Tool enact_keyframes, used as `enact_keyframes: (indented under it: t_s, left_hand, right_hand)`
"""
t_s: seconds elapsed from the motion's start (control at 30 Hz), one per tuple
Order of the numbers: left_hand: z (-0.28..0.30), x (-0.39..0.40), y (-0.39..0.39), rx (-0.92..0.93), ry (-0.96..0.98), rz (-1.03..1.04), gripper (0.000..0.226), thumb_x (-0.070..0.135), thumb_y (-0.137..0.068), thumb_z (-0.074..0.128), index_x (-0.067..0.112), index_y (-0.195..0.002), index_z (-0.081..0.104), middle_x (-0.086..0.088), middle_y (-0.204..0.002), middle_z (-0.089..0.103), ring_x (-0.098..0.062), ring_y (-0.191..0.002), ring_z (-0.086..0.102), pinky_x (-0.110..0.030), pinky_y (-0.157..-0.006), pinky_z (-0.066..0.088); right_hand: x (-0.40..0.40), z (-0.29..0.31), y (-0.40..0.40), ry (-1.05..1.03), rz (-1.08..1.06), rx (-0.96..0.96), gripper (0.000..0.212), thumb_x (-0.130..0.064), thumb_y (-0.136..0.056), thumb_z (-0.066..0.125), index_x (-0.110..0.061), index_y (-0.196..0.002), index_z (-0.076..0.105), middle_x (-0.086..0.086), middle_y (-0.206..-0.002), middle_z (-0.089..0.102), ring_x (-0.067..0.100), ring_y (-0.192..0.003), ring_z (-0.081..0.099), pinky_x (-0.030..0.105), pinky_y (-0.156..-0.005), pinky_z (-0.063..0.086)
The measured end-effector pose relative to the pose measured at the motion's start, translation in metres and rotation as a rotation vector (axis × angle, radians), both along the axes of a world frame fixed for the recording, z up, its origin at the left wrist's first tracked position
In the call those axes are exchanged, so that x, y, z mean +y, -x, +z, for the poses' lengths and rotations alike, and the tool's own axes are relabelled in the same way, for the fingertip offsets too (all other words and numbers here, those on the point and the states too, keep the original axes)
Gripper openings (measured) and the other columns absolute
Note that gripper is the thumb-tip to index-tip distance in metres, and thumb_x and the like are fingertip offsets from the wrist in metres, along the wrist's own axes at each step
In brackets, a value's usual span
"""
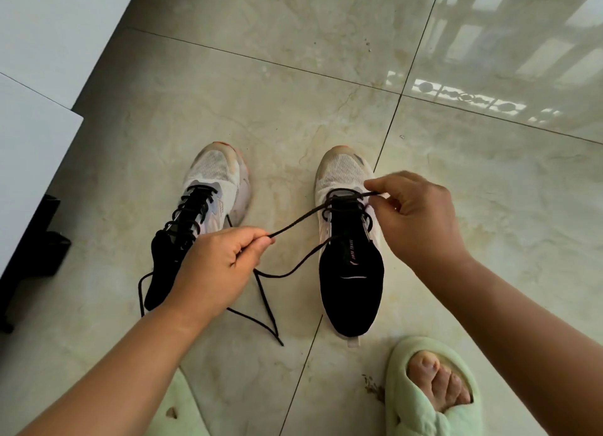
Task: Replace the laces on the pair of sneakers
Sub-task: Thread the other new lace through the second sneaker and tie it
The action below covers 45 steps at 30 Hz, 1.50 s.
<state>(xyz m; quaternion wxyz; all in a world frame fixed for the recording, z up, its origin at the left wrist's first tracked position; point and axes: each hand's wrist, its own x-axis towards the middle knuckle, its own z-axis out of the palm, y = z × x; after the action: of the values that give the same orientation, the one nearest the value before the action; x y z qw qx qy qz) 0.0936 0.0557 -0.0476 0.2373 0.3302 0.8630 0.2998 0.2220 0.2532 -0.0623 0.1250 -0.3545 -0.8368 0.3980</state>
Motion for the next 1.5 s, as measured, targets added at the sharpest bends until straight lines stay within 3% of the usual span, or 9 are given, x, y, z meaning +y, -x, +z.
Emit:
enact_keyframes:
  t_s: [0.13, 0.23, 0.33, 0.6, 0.93, 1.0, 1.07, 1.2, 1.5]
  left_hand:
    - [0.007, 0.024, -0.008, -0.003, -0.061, -0.056, 0.018, 0.030, -0.087, 0.060, 0.019, -0.089, 0.074, 0.014, -0.057, 0.057, -0.003, -0.056, 0.053, -0.018, -0.056, 0.043]
    - [0.014, 0.040, -0.013, -0.004, -0.113, -0.087, 0.023, 0.032, -0.086, 0.061, 0.013, -0.082, 0.072, 0.009, -0.058, 0.059, -0.008, -0.054, 0.055, -0.028, -0.055, 0.047]
    - [0.018, 0.044, -0.012, 0.018, -0.122, -0.090, 0.010, 0.023, -0.084, 0.067, 0.016, -0.084, 0.074, 0.003, -0.066, 0.066, -0.013, -0.062, 0.061, -0.033, -0.061, 0.050]
    - [-0.001, 0.011, 0.002, 0.007, 0.032, 0.042, 0.010, 0.019, -0.084, 0.067, 0.021, -0.075, 0.072, 0.009, -0.064, 0.066, -0.012, -0.062, 0.062, -0.032, -0.065, 0.051]
    - [-0.017, -0.002, 0.000, 0.085, 0.152, 0.099, 0.031, 0.034, -0.079, 0.070, 0.012, -0.058, 0.065, 0.002, -0.060, 0.055, -0.014, -0.056, 0.053, -0.034, -0.058, 0.046]
    - [-0.017, 0.003, -0.003, 0.042, 0.120, 0.161, 0.033, 0.037, -0.080, 0.068, 0.013, -0.057, 0.065, 0.006, -0.053, 0.056, -0.007, -0.050, 0.052, -0.023, -0.054, 0.043]
    - [-0.017, 0.011, -0.009, -0.082, 0.057, 0.241, 0.031, 0.038, -0.081, 0.066, 0.014, -0.062, 0.067, 0.009, -0.048, 0.058, -0.006, -0.045, 0.050, -0.012, -0.049, 0.038]
    - [-0.018, 0.030, -0.017, -0.264, -0.018, 0.283, 0.016, 0.022, -0.086, 0.064, 0.016, -0.071, 0.067, 0.002, -0.058, 0.062, -0.004, -0.048, 0.054, -0.019, -0.054, 0.047]
    - [-0.014, 0.046, -0.019, -0.437, -0.210, 0.346, 0.017, 0.007, -0.094, 0.050, 0.018, -0.087, 0.059, -0.003, -0.079, 0.067, -0.012, -0.063, 0.067, -0.023, -0.059, 0.055]
  right_hand:
    - [-0.019, 0.023, 0.003, -0.321, 0.375, 0.098, 0.050, 0.005, -0.075, 0.062, -0.009, -0.123, 0.061, 0.005, -0.126, 0.061, 0.026, -0.075, 0.067, 0.035, -0.061, 0.056]
    - [-0.033, 0.026, 0.009, -0.106, 0.559, 0.095, 0.045, 0.006, -0.080, 0.055, -0.004, -0.125, 0.058, 0.013, -0.116, 0.065, 0.031, -0.092, 0.067, 0.042, -0.069, 0.057]
    - [-0.024, 0.016, 0.007, -0.059, 0.475, 0.107, 0.022, -0.004, -0.088, 0.057, -0.002, -0.107, 0.067, 0.012, -0.092, 0.069, 0.030, -0.081, 0.067, 0.042, -0.068, 0.054]
    - [0.015, -0.008, 0.000, -0.205, 0.092, 0.059, 0.009, 0.001, -0.082, 0.061, 0.004, -0.081, 0.070, 0.019, -0.072, 0.068, 0.035, -0.068, 0.064, 0.039, -0.061, 0.051]
    - [0.019, -0.013, 0.003, -0.108, -0.148, 0.008, 0.017, -0.006, -0.087, 0.056, -0.003, -0.097, 0.069, 0.012, -0.090, 0.067, 0.029, -0.072, 0.059, 0.041, -0.069, 0.051]
    - [0.014, -0.008, 0.002, -0.180, -0.114, 0.006, 0.030, -0.006, -0.083, 0.062, -0.008, -0.113, 0.063, 0.010, -0.109, 0.057, 0.023, -0.070, 0.054, 0.032, -0.065, 0.046]
    - [0.001, -0.003, 0.001, -0.253, 0.033, 0.064, 0.028, -0.004, -0.076, 0.068, -0.006, -0.104, 0.063, 0.012, -0.103, 0.052, 0.021, -0.067, 0.050, 0.028, -0.060, 0.041]
    - [-0.023, -0.009, 0.000, -0.219, 0.337, -0.081, 0.007, -0.012, -0.079, 0.067, -0.007, -0.078, 0.072, 0.006, -0.082, 0.056, 0.027, -0.078, 0.049, 0.041, -0.071, 0.044]
    - [-0.024, -0.016, 0.005, -0.115, 0.342, -0.243, 0.013, -0.024, -0.078, 0.065, -0.026, -0.088, 0.073, -0.009, -0.083, 0.044, 0.018, -0.093, 0.039, 0.031, -0.078, 0.025]
